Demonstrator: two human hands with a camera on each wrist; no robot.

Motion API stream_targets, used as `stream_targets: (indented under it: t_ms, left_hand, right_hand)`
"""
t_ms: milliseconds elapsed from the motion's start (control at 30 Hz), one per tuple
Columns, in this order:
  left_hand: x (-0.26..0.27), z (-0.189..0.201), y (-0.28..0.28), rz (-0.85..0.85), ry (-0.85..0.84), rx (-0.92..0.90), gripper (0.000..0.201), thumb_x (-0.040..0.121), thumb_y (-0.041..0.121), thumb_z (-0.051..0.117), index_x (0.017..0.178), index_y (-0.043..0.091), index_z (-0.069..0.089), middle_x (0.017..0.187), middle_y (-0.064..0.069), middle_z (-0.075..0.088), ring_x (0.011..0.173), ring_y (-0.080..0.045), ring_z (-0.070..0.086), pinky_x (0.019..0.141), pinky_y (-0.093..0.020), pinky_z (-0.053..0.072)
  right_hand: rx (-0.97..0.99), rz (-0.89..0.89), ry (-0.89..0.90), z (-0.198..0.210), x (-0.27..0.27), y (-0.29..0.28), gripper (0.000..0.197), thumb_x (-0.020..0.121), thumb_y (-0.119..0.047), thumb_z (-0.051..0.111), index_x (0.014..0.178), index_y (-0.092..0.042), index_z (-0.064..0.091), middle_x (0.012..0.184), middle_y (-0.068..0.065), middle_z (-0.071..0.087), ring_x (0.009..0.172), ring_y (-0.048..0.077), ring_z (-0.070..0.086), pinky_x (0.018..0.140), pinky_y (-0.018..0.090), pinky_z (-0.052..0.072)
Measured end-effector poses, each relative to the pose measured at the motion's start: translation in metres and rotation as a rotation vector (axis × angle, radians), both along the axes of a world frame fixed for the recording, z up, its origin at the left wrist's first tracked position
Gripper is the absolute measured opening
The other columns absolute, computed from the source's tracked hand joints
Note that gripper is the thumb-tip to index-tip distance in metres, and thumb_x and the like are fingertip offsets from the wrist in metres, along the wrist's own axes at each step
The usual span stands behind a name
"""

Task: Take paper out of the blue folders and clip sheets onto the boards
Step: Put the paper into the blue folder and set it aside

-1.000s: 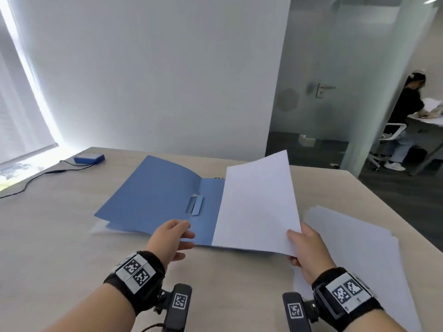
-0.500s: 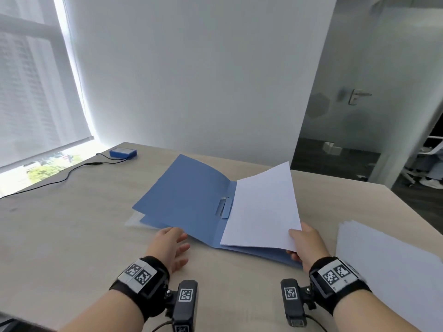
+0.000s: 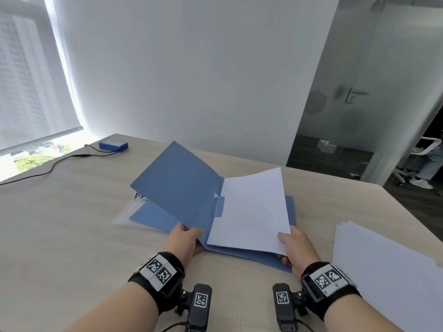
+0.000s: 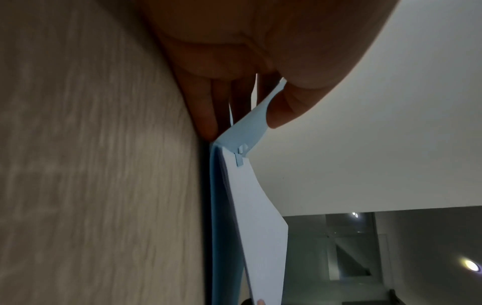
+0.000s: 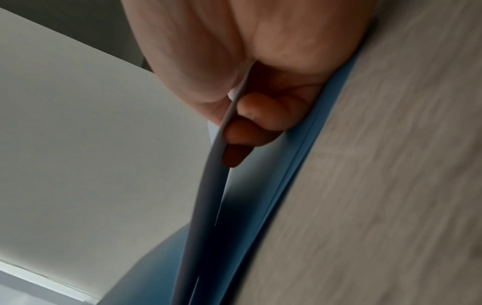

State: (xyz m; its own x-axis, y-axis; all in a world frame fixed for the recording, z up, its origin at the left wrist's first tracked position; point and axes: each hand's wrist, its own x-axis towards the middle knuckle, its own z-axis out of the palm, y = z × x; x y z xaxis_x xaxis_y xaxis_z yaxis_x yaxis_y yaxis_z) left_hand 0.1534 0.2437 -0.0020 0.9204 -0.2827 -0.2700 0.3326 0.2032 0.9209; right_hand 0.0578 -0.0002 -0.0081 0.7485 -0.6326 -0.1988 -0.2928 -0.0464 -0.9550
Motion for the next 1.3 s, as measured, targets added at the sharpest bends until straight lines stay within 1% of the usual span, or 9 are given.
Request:
stream_targets:
  t_ms: [67, 267, 433, 633, 867, 1000, 1067, 1167, 1300]
  left_hand:
    - [0.001, -0.002, -0.001, -0.003, 0.003, -0.014, 0.028, 0.092, -0.005, 0.046, 0.106, 0.016, 0.060, 0.109, -0.011, 0.070, 0.093, -0.030, 0.069, 0.082, -0.042, 0.058]
    - [-0.001, -0.002, 0.001, 0.005, 0.011, -0.099, 0.031, 0.095, -0.006, 0.040, 0.101, 0.018, 0.060, 0.103, -0.008, 0.070, 0.091, -0.026, 0.068, 0.057, -0.027, 0.061]
    - [-0.001, -0.004, 0.001, 0.001, 0.017, -0.115, 0.031, 0.096, -0.006, 0.039, 0.111, 0.014, 0.058, 0.106, -0.010, 0.069, 0.092, -0.026, 0.068, 0.058, -0.025, 0.061]
    - [0.000, -0.007, 0.001, -0.031, 0.004, -0.127, 0.034, 0.095, -0.006, 0.040, 0.106, 0.016, 0.062, 0.100, -0.006, 0.073, 0.086, -0.022, 0.071, 0.060, -0.025, 0.061]
    - [-0.004, -0.002, 0.002, -0.126, -0.002, -0.120, 0.044, 0.083, -0.007, 0.030, 0.104, 0.006, 0.067, 0.100, -0.011, 0.071, 0.092, -0.028, 0.069, 0.078, -0.033, 0.061]
    - [0.000, 0.002, -0.003, -0.107, 0.042, -0.079, 0.035, 0.094, 0.019, 0.037, 0.094, 0.010, 0.071, 0.096, -0.008, 0.077, 0.086, -0.023, 0.072, 0.066, -0.030, 0.060]
    - [0.007, 0.002, -0.007, -0.110, 0.061, 0.009, 0.030, 0.095, 0.027, 0.042, 0.094, 0.008, 0.066, 0.098, -0.010, 0.075, 0.086, -0.026, 0.069, 0.070, -0.034, 0.057]
    - [0.011, 0.003, -0.016, -0.184, 0.048, 0.159, 0.021, 0.094, 0.026, 0.053, 0.100, 0.009, 0.062, 0.090, -0.011, 0.064, 0.074, -0.027, 0.059, 0.061, -0.032, 0.047]
    - [0.003, 0.003, -0.030, -0.260, 0.154, 0.181, 0.011, 0.095, 0.021, 0.057, 0.100, 0.013, 0.064, 0.098, -0.011, 0.062, 0.079, -0.028, 0.060, 0.054, -0.032, 0.057]
  right_hand:
    - [0.023, -0.002, -0.011, -0.002, 0.000, -0.002, 0.024, 0.096, -0.006, 0.044, 0.102, -0.017, 0.064, 0.079, 0.009, 0.057, 0.054, 0.019, 0.045, 0.043, 0.022, 0.030]
    - [0.077, -0.004, -0.049, -0.010, 0.002, -0.009, 0.026, 0.095, -0.006, 0.046, 0.106, -0.017, 0.066, 0.080, 0.008, 0.057, 0.054, 0.017, 0.041, 0.043, 0.023, 0.029]
    - [0.075, 0.001, -0.028, -0.011, 0.005, -0.011, 0.025, 0.095, -0.007, 0.046, 0.107, -0.017, 0.066, 0.083, 0.008, 0.059, 0.055, 0.018, 0.042, 0.041, 0.022, 0.030]
    - [0.074, 0.009, -0.019, -0.011, 0.006, -0.009, 0.026, 0.095, -0.005, 0.045, 0.107, -0.017, 0.065, 0.086, 0.010, 0.060, 0.053, 0.018, 0.042, 0.040, 0.021, 0.029]
    - [0.060, 0.013, 0.007, -0.006, 0.005, -0.007, 0.025, 0.096, -0.005, 0.046, 0.098, -0.022, 0.063, 0.086, 0.011, 0.061, 0.053, 0.018, 0.046, 0.042, 0.021, 0.030]
    - [0.045, 0.030, 0.030, -0.003, 0.003, -0.006, 0.024, 0.096, -0.007, 0.045, 0.099, -0.023, 0.062, 0.085, 0.010, 0.061, 0.054, 0.018, 0.048, 0.041, 0.021, 0.032]
    - [0.031, 0.042, 0.041, -0.002, 0.003, -0.004, 0.024, 0.096, -0.006, 0.045, 0.099, -0.023, 0.062, 0.082, 0.010, 0.060, 0.053, 0.019, 0.048, 0.041, 0.021, 0.032]
    - [0.010, 0.061, 0.058, 0.000, 0.003, -0.003, 0.024, 0.095, -0.006, 0.045, 0.100, -0.021, 0.063, 0.078, 0.011, 0.060, 0.051, 0.019, 0.047, 0.040, 0.020, 0.031]
    - [-0.022, 0.046, 0.101, 0.002, 0.002, -0.002, 0.019, 0.093, -0.006, 0.045, 0.092, -0.013, 0.063, 0.062, 0.010, 0.055, 0.042, 0.017, 0.045, 0.040, 0.021, 0.030]
